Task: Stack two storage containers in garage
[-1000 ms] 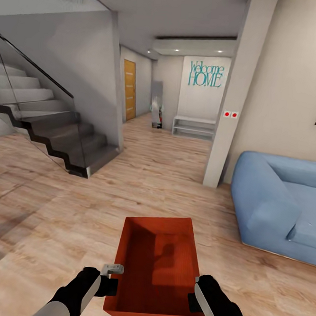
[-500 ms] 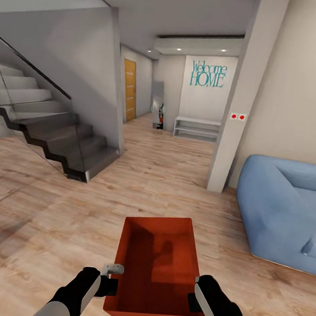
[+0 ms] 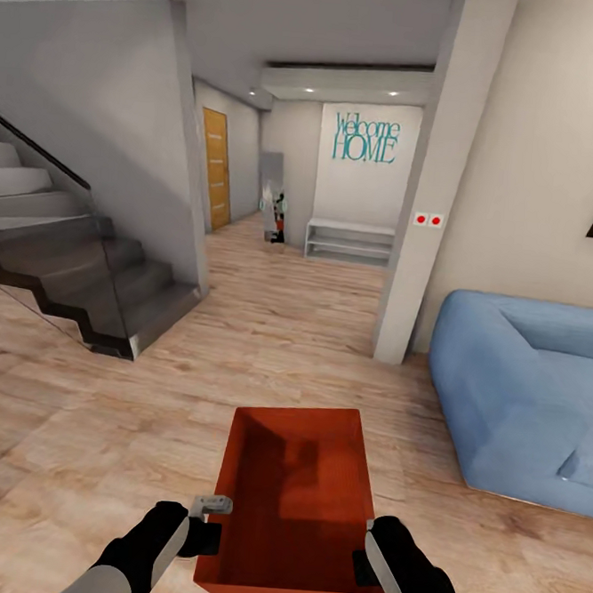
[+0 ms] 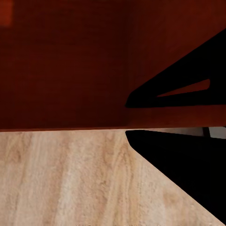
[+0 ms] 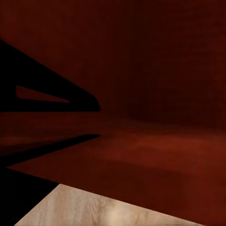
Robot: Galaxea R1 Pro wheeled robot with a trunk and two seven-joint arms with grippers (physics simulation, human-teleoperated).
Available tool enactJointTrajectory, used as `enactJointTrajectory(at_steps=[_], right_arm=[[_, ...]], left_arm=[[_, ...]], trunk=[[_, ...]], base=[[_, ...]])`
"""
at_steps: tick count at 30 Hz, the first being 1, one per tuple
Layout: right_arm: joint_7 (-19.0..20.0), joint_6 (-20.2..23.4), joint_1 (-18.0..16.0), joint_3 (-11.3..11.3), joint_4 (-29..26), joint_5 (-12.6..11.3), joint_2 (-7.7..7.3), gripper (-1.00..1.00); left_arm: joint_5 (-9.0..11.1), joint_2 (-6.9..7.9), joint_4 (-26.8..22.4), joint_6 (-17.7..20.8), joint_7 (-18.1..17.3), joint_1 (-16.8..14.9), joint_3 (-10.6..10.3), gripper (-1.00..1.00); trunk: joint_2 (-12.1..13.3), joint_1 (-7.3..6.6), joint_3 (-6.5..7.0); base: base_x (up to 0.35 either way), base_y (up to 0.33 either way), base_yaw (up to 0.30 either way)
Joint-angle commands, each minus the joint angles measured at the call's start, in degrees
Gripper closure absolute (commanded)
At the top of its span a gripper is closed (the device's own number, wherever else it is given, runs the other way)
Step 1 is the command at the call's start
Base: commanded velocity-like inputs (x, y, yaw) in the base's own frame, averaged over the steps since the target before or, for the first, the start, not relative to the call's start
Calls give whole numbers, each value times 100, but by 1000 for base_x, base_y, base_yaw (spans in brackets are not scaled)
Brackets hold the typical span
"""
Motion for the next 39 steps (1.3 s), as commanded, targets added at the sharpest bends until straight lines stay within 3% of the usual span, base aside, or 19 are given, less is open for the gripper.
enactJointTrajectory(at_steps=[1,31,39], right_arm=[[-23,-54,-7,9,-13,-362,81,100],[-21,-54,-7,9,-13,-362,81,100],[-22,-54,-7,9,-10,-362,81,100]], left_arm=[[101,-10,-2,39,-19,2,17,100],[101,-10,-5,39,-19,2,18,100],[101,-10,-6,39,-18,2,16,100]], trunk=[[-4,3,-6],[-4,3,-5],[-4,3,-5]], base=[[318,113,-48],[318,113,-3],[318,113,-181]])
